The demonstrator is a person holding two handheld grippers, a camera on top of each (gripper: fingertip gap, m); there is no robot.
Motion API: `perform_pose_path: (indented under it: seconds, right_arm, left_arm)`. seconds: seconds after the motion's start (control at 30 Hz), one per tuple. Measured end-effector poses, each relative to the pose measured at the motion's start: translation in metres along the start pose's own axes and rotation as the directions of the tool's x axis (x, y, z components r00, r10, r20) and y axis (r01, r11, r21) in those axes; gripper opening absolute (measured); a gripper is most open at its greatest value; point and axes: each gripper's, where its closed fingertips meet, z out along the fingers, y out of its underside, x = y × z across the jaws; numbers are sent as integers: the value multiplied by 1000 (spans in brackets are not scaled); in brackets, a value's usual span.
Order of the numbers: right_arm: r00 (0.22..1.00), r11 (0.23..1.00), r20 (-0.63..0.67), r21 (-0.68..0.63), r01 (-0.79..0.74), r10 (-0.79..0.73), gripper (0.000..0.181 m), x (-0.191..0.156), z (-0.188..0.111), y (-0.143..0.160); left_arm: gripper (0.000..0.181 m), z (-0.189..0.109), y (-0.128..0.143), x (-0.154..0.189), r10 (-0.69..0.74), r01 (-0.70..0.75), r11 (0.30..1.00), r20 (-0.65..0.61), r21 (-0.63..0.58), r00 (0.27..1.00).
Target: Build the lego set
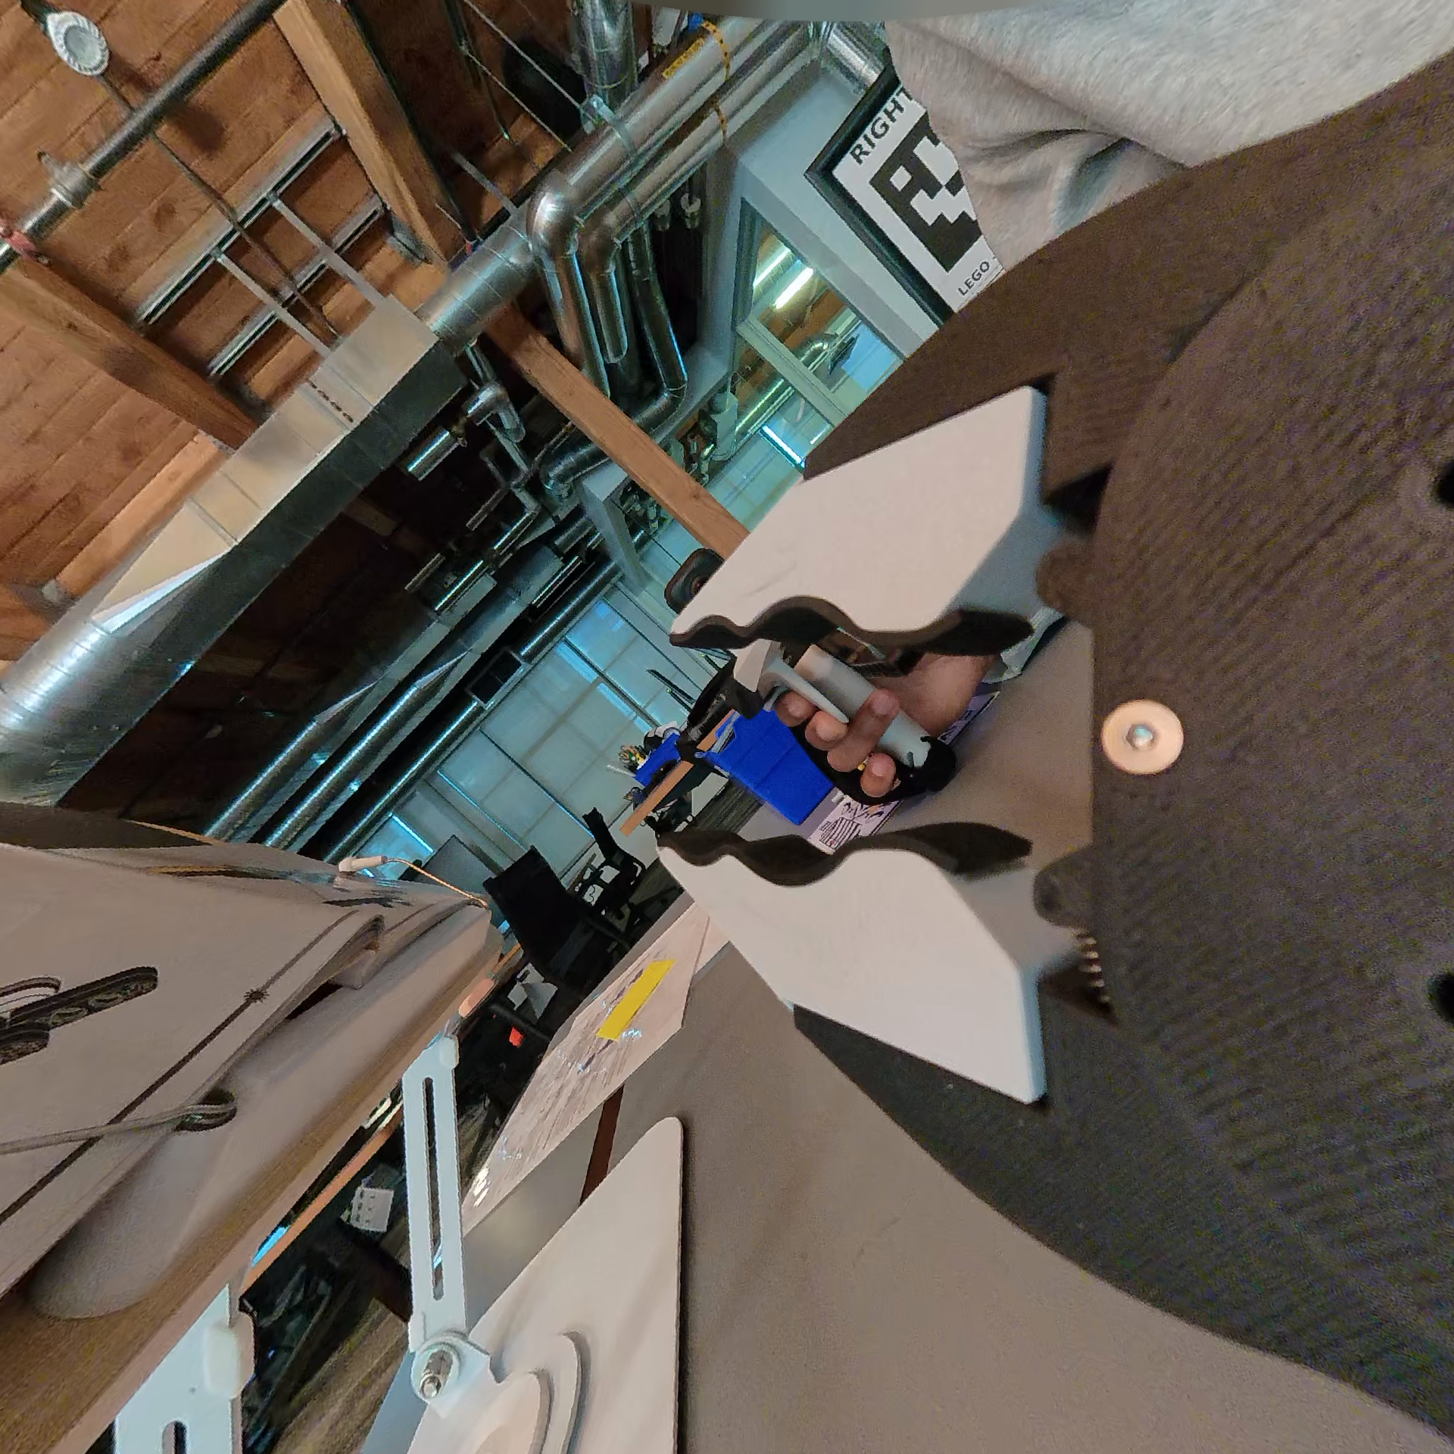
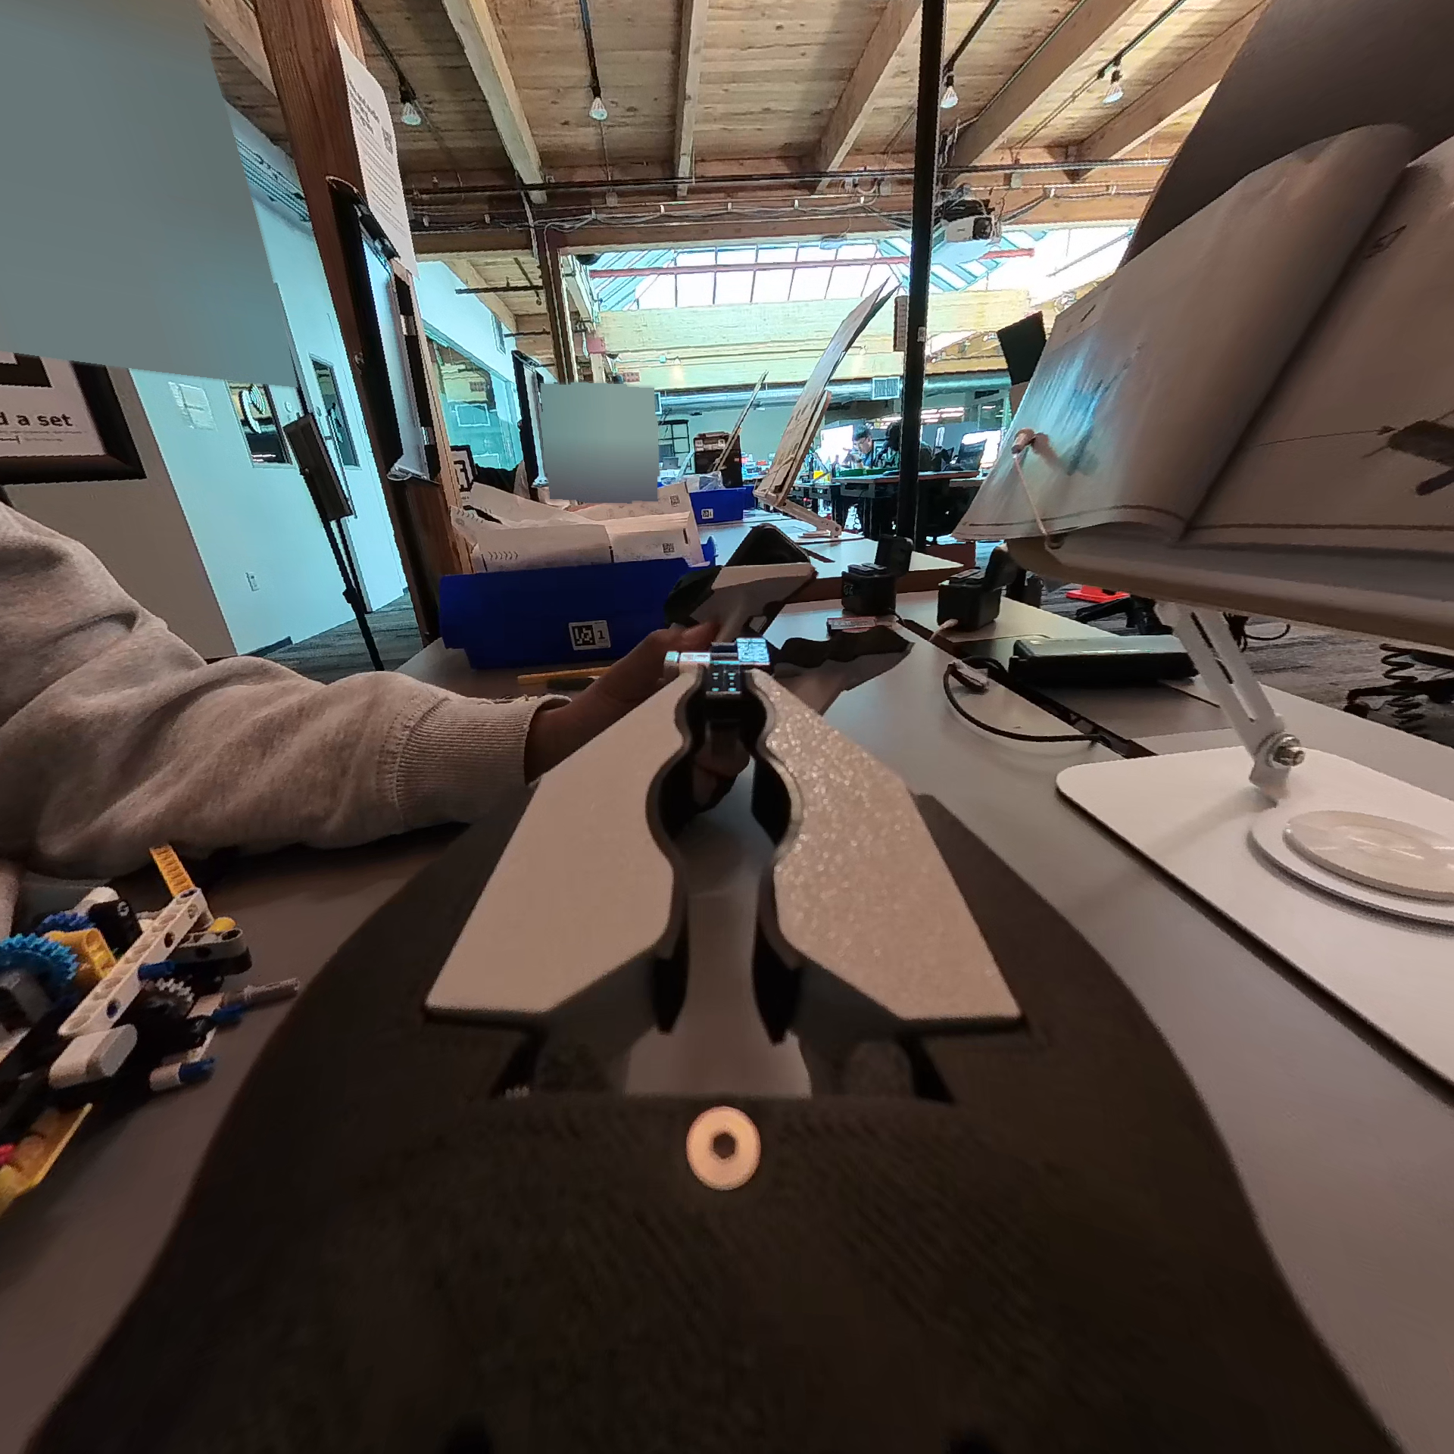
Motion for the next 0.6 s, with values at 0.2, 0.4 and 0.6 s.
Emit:
perform_pose_path:
  seconds: [0.2,0.4,0.6]
  right_arm:
    - [1000,1000,-5,-2,-2,2,5,1,1,0]
    - [990,997,-133,59,50,-42,5,19,-7,-9]
    - [968,990,-247,122,76,-44,5,37,-23,-22]
  left_arm:
    - [44,0,0,0,10,-10,1000,10,2,1000]
    - [65,-18,-26,-13,236,-270,960,307,74,922]
    - [87,-24,-73,-8,479,-616,787,668,-39,569]
